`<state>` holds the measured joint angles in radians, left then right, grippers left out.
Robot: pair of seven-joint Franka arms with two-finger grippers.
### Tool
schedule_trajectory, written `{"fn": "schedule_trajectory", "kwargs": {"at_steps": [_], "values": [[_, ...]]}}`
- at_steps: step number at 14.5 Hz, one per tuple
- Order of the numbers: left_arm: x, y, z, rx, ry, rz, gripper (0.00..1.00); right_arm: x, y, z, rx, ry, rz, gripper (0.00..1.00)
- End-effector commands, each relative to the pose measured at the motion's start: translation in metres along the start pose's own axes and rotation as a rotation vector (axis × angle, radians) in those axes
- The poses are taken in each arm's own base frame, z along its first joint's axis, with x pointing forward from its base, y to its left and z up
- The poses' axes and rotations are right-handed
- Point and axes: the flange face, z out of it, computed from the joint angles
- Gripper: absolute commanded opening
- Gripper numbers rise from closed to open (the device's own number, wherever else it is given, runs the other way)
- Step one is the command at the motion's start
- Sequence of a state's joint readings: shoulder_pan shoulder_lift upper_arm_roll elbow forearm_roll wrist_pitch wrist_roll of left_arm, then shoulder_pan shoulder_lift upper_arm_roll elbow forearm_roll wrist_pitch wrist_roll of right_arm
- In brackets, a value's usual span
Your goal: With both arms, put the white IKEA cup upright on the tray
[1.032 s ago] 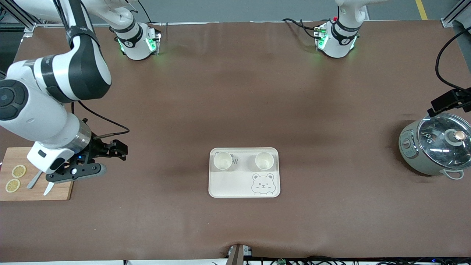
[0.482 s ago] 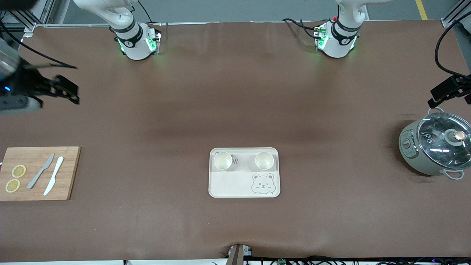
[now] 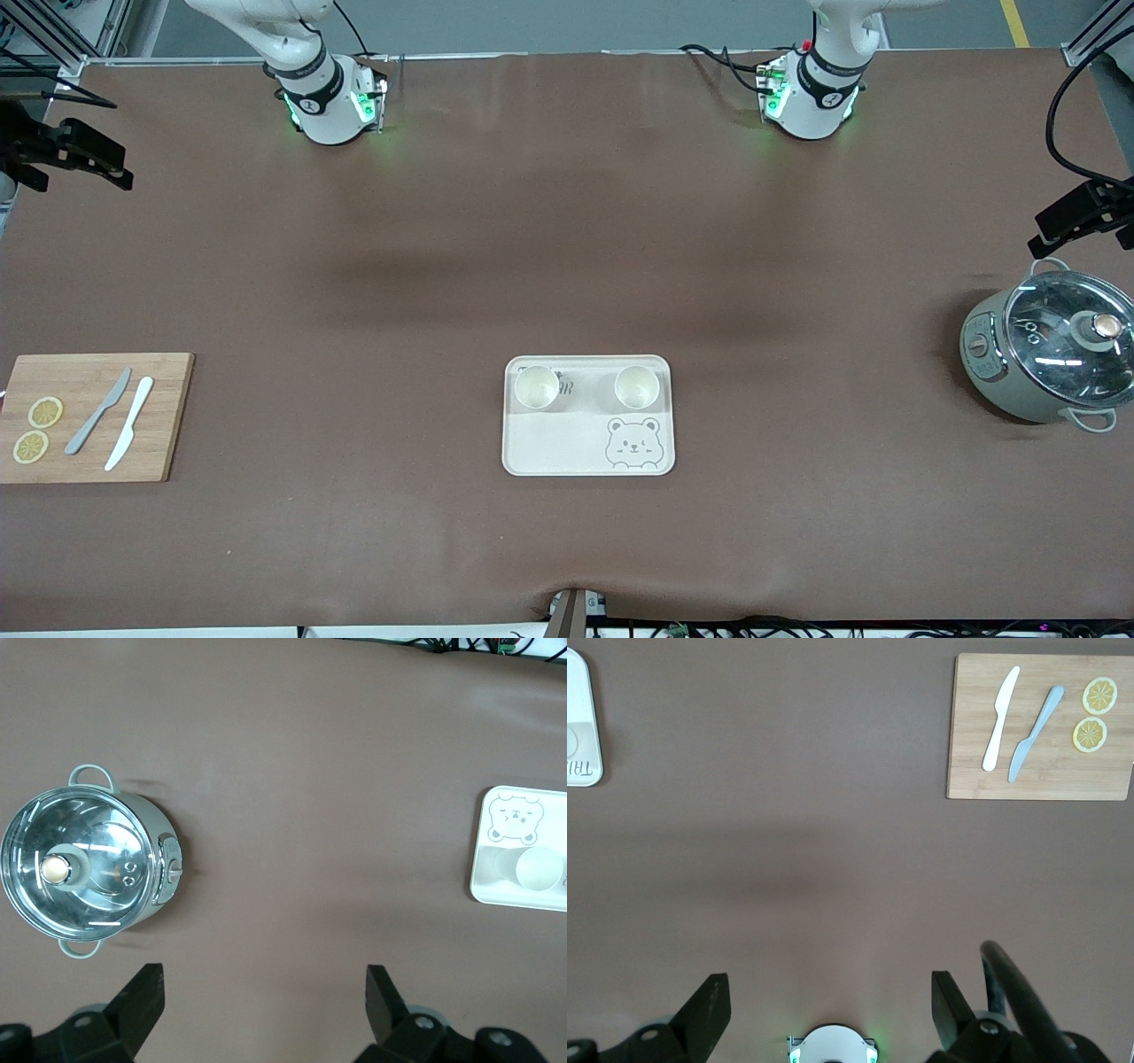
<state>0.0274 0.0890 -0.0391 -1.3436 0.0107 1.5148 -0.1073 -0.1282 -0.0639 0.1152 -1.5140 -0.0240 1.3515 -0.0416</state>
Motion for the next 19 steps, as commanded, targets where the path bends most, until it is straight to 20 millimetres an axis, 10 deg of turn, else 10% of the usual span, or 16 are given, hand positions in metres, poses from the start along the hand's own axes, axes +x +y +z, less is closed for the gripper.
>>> {"fn": "schedule_trajectory", "kwargs": {"at_steps": [1,15,19], "values": [[-0.005,-0.006,-0.002,-0.013,-0.01,-0.001,1.0,-0.008,0.008,-0.003,-0.001,0.021,0.024,1.0],[-0.004,-0.006,0.0,-0.016,-0.013,-0.007,1.0,0.003,-0.025,0.0,0.034,0.095,-0.05,1.0],[-0.004,-0.006,0.0,-0.016,-0.013,-0.007,1.0,0.012,0.009,0.013,0.05,0.072,0.011,1.0]]}}
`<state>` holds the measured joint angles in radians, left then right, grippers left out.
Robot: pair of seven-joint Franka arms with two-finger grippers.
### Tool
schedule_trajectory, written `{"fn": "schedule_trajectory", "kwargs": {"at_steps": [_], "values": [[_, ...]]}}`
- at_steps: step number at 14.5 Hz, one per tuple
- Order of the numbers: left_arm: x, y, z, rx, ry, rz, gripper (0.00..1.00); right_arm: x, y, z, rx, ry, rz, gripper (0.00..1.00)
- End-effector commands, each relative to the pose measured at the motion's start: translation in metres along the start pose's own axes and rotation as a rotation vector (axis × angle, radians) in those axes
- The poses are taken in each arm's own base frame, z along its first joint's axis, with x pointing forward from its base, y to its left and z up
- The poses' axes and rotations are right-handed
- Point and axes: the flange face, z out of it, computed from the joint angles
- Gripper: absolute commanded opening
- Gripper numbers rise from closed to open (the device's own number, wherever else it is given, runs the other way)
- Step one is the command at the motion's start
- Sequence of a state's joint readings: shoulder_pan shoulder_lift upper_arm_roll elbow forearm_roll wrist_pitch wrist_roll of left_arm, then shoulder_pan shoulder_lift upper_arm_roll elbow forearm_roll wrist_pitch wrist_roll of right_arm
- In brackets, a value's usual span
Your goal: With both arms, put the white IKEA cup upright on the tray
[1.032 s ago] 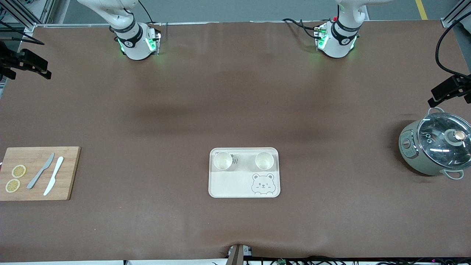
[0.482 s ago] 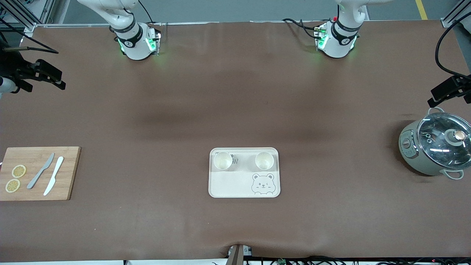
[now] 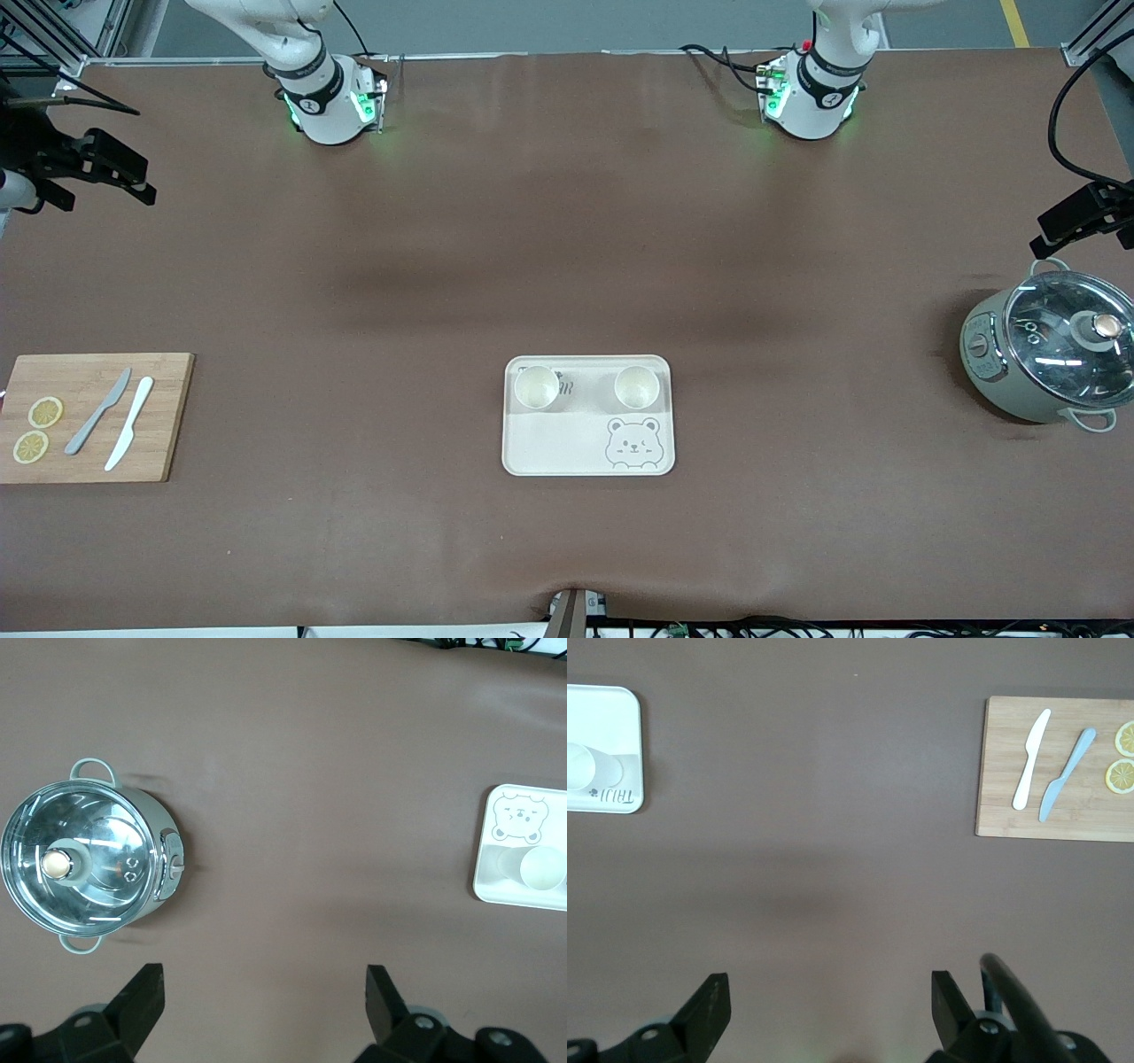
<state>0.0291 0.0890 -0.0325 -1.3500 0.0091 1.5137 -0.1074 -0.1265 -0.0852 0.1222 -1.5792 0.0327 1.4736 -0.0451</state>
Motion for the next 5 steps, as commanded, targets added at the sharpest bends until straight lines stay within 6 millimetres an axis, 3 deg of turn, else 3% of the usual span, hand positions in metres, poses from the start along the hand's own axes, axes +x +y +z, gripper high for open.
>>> {"fn": "schedule_trajectory", "kwargs": {"at_steps": [1,5], "values": [[-0.0035,-0.0026,-0.0019,-0.016,-0.007,-0.001,1.0,0.0041,0.0226,0.0058,0.002,-0.006,0.031,1.0],[-0.0049,0.0004,-0.001,-0.022,-0.019,0.007,1.0,0.0069,0.0128,0.0043,0.005,0.014,0.021,1.0]]}}
